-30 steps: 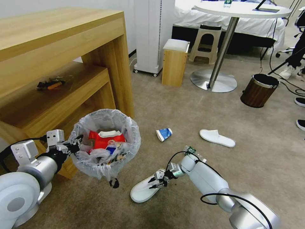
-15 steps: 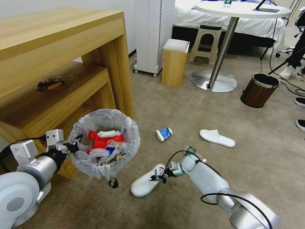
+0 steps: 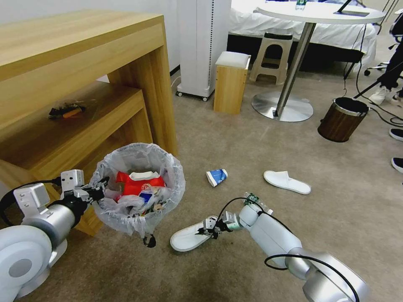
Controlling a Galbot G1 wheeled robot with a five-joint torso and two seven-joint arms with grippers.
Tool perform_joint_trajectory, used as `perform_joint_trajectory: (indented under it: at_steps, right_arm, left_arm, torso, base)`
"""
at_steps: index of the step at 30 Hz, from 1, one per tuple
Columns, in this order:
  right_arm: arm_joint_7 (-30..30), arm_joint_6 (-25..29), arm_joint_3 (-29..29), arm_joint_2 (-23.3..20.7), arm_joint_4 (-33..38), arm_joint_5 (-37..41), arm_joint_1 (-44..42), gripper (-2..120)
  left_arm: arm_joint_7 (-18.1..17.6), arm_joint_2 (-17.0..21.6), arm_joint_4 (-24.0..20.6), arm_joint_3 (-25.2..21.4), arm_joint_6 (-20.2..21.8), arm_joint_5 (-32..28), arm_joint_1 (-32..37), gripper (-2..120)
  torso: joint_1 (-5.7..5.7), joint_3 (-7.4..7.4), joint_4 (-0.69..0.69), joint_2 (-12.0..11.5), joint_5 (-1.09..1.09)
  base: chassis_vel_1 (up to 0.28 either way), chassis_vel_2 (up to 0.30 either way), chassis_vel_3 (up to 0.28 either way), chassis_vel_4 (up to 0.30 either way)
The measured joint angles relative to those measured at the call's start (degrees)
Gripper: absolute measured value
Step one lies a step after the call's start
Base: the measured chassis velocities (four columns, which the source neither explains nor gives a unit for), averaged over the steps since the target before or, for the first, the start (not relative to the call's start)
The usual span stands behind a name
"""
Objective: Pick up the trash bin and place the garbage on the floor into it.
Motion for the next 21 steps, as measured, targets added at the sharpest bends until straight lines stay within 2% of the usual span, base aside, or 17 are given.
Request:
perform_joint_trajectory:
  at_steps: [4,6,7,10,11,14,19,21]
  right_arm:
    - [-0.87,-0.16,-0.03,-2.69,5.26,4.88,-0.76,0]
    - [-0.96,-0.29,-0.14,-5.86,10.52,9.31,-1.44,0]
    - [-0.96,-0.29,-0.14,-5.86,10.52,9.31,-1.44,0]
    - [-0.98,-0.77,0.04,-10.8,17.06,15.3,-2.55,0]
    - [-0.98,-0.77,0.04,-10.8,17.06,15.3,-2.55,0]
    - [-1.43,-1.39,2.08,-15.71,22.91,19.93,-3.82,0]
    - [-1.87,-1.94,4.27,-19.3,27.7,23.99,-4.89,0]
    - [-2.56,-2.0,6.06,-21.9,31.67,28.74,-6.0,0]
  left_arm:
    - [0.0,0.04,0.25,0.33,-0.02,0.37,-0.11,0]
    - [0.12,0.08,0.7,0.79,-0.07,0.7,-0.46,0]
    - [0.12,0.08,0.7,0.79,-0.07,0.7,-0.46,0]
    - [0.24,0.19,1.06,1.44,-0.12,0.9,-1.01,0]
    - [0.24,0.19,1.06,1.44,-0.12,0.9,-1.01,0]
    - [0.3,0.42,1.21,1.89,-0.16,0.91,-1.45,0]
    - [0.29,0.61,1.31,1.95,-0.19,0.91,-1.54,0]
    - [0.29,0.78,1.5,1.95,-0.24,0.93,-1.55,0]
  torso:
    - [0.0,0.0,0.0,0.0,0.01]
    - [0.0,0.0,0.0,0.0,0.01]
    - [0.0,0.0,0.0,0.0,0.01]
    - [0.0,0.0,0.0,0.0,0.01]
    - [0.0,0.0,0.0,0.0,0.01]
    - [0.0,0.0,-0.02,0.0,0.02]
    - [0.0,0.0,-0.01,0.0,0.01]
    - [0.0,0.0,-0.01,0.0,0.01]
  base:
    - [0.0,0.0,0.0,0.0]
    - [0.0,0.0,0.0,0.0]
    - [0.0,0.0,0.0,0.0]
    - [0.0,0.0,0.0,0.0]
    - [0.0,0.0,0.0,0.0]
    - [0.0,0.0,0.0,0.0]
    - [0.0,0.0,0.0,0.0]
    - [0.0,0.0,0.0,0.0]
